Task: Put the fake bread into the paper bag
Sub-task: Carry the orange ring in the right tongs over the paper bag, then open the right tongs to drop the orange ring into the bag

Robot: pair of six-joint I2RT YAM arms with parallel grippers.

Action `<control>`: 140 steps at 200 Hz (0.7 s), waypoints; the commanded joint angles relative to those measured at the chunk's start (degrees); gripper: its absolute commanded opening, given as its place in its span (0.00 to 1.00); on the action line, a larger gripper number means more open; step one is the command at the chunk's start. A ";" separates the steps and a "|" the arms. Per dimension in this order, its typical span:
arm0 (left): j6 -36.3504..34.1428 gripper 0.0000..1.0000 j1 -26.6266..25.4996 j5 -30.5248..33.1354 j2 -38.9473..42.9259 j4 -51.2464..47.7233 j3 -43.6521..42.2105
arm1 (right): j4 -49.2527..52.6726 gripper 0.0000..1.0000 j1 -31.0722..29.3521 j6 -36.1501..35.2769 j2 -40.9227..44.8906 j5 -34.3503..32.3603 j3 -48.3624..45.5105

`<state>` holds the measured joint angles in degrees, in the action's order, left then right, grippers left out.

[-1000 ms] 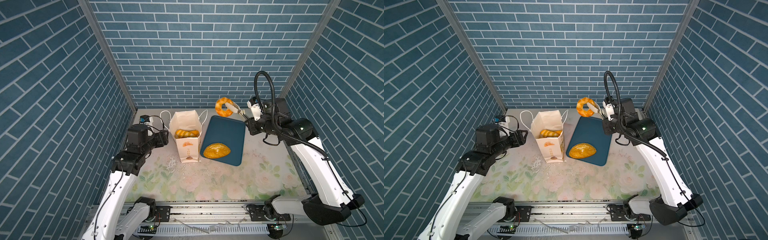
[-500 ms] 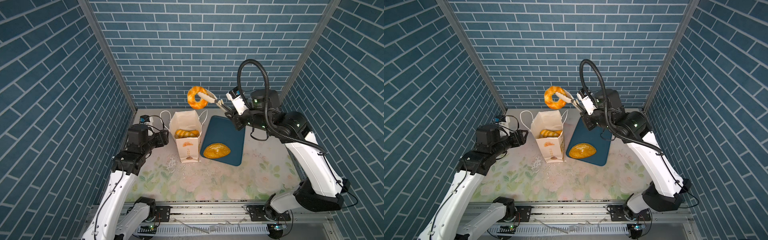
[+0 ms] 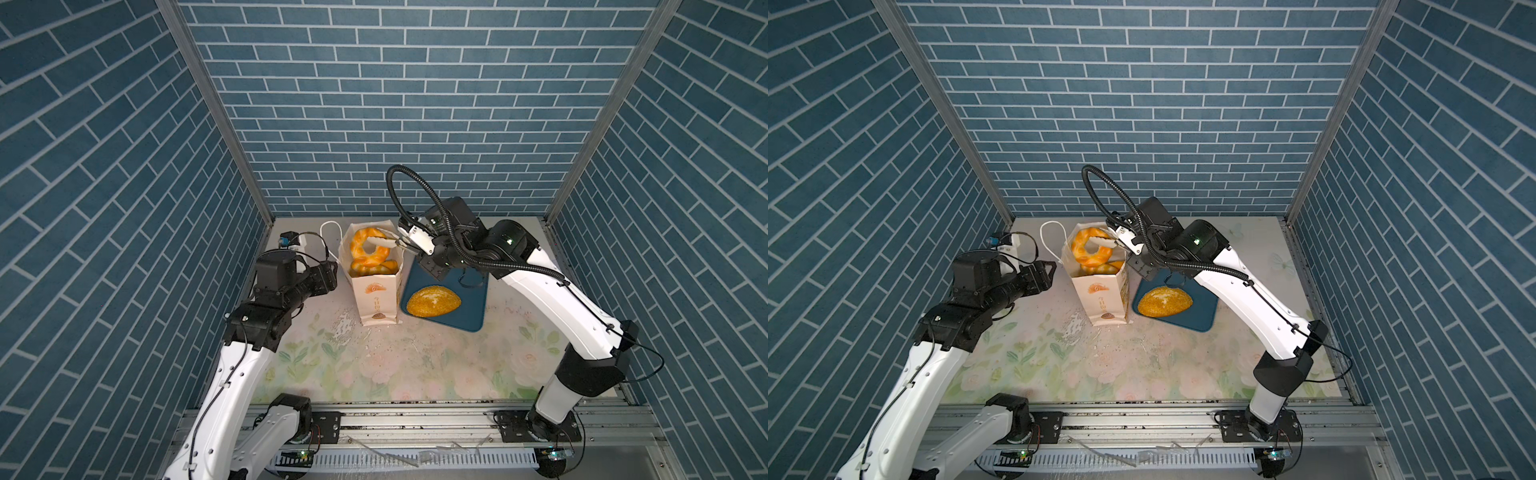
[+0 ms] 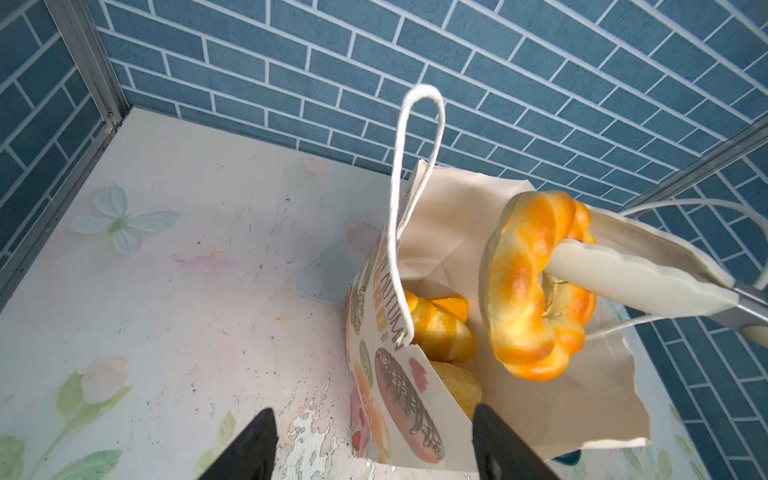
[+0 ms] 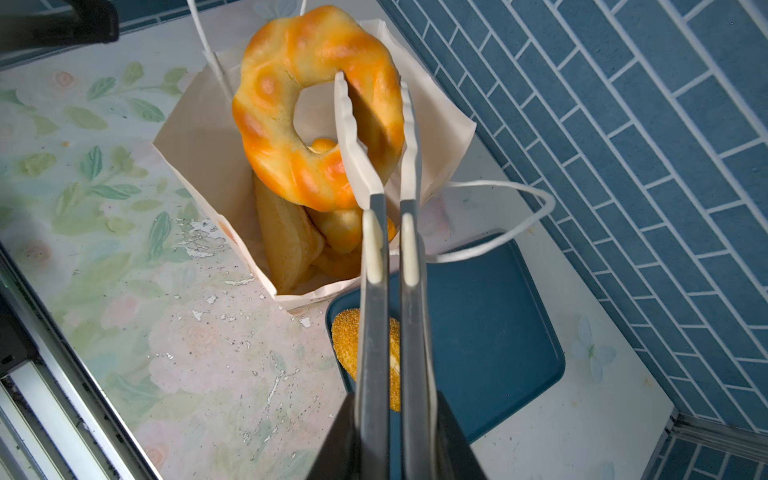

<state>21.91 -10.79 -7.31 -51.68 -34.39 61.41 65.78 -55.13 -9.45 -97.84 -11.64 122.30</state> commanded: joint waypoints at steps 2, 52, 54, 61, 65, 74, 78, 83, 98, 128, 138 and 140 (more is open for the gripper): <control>-0.43 0.76 -0.11 0.29 0.35 -0.01 -0.39 | -0.01 0.13 -0.67 -2.03 0.13 -1.45 1.76; -0.82 0.76 -0.07 0.23 0.44 -0.48 -0.24 | 0.14 0.29 -1.20 -1.90 -0.17 -2.75 2.35; -0.82 0.76 -0.10 0.27 0.44 -0.43 -0.17 | 0.10 0.30 -1.20 -1.89 -0.11 -2.84 2.33; -0.82 0.76 -0.10 0.33 0.44 -0.58 -0.15 | -0.03 0.32 -1.29 -1.88 -0.02 -3.10 2.46; -0.93 0.76 -0.11 0.30 0.43 -0.59 -0.08 | -0.11 0.33 -1.27 -1.86 0.06 -3.20 2.57; -0.93 0.76 -0.11 0.28 0.44 -0.68 0.03 | -0.34 0.35 -1.33 -1.88 0.19 -3.51 2.67; -0.89 0.76 -0.11 0.28 0.44 -0.71 0.03 | -0.35 0.35 -1.31 -1.88 0.24 -3.68 2.76; -0.94 0.76 -0.11 0.24 0.45 -0.71 0.07 | -0.33 0.36 -1.31 -1.84 0.21 -3.82 2.93; -0.83 0.76 -0.11 0.13 0.46 -0.76 0.03 | -0.39 0.37 -1.31 -1.89 0.43 -4.13 3.46; -0.47 0.76 -0.11 -0.51 0.43 -0.85 0.10 | -1.35 0.38 -1.28 -1.61 1.54 -4.66 5.46; -0.40 0.76 -0.11 -0.58 0.67 -0.98 0.33 | -1.32 0.38 -1.30 -1.58 2.05 -5.20 6.56; -0.36 0.76 -0.07 -0.59 0.69 -1.02 0.37 | -1.35 0.38 -1.25 -1.54 2.20 -5.29 6.75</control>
<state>21.85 -10.79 -7.44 -51.68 -34.46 61.41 66.65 -56.12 -10.02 -98.35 -14.79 125.69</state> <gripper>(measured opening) 0.756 0.384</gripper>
